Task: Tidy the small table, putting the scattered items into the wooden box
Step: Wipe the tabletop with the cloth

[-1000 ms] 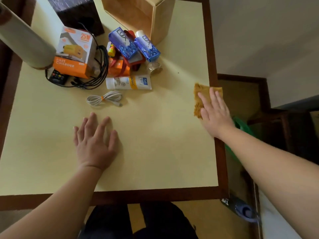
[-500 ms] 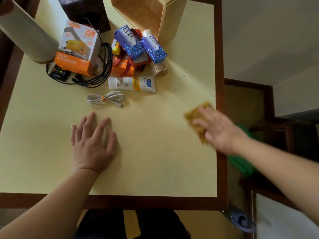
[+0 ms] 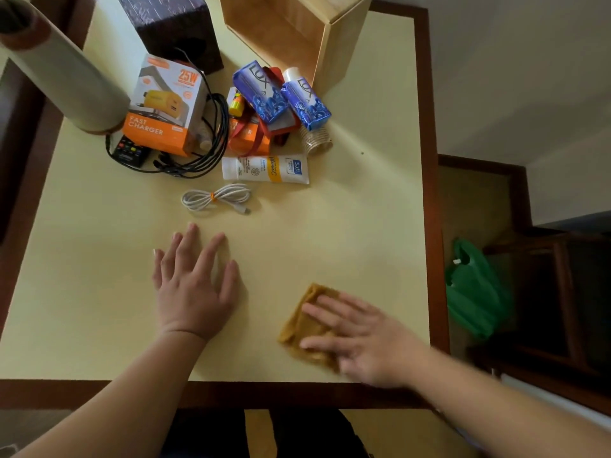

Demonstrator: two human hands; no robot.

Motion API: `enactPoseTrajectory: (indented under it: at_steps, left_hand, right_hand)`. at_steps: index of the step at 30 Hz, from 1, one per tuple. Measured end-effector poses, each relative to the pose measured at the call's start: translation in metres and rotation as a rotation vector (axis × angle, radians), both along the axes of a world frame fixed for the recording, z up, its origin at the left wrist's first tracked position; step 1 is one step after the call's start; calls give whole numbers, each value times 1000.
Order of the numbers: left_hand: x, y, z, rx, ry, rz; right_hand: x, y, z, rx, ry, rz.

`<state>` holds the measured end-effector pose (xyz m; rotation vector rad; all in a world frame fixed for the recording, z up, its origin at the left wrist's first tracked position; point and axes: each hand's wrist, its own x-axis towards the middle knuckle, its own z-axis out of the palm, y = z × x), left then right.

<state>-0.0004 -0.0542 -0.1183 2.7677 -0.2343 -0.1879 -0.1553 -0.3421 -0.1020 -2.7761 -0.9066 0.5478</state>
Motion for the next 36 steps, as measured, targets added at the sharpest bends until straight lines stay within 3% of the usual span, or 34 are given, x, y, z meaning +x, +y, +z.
enactPoseTrajectory:
  at_steps: [2,5,6,10,14,19,23,25,26,29,30,31,33,36]
  left_hand:
    - [1,1,1,3,11,-5]
    - [1,2,1,-5,22,-9]
    - [1,2,1,0,32,-14]
    - [2,4,2,20,57,-37]
    - [1,4,5,5,64,-32]
    - [1,7,8,-27,109,-48]
    - [7,16,10,-113,127,-80]
    - [11,32,12,-130,131,-151]
    - [13,44,13,-128,138,-186]
    - [16,89,16,-69,101,-167]
    - [17,105,18,-41,88,-126]
    - [19,121,19,-11,86,-88]
    - [20,154,22,29,128,-47]
    - [20,193,21,10,181,-29]
  right_hand:
    - [37,-54,-4,-71,-61,-164]
    - [101,-116,5,-229,49,-821]
    - [114,-125,8,-241,85,-951]
    - [111,-83,0,-231,90,-1178]
    - [-1,8,-3,-194,8,-1336]
    - [-107,113,6,-218,106,-1195]
    - [-58,107,13,-120,115,-603]
    - [-17,75,14,-154,96,-536]
    - [4,60,11,-180,92,-680]
    - [61,52,5,-167,71,-1526]
    - [79,69,5,-157,70,-1678]
    - [92,95,4,-138,59,-1699]
    - [99,156,1,-91,-17,-1413]
    - [72,205,-2,-58,-13,-714]
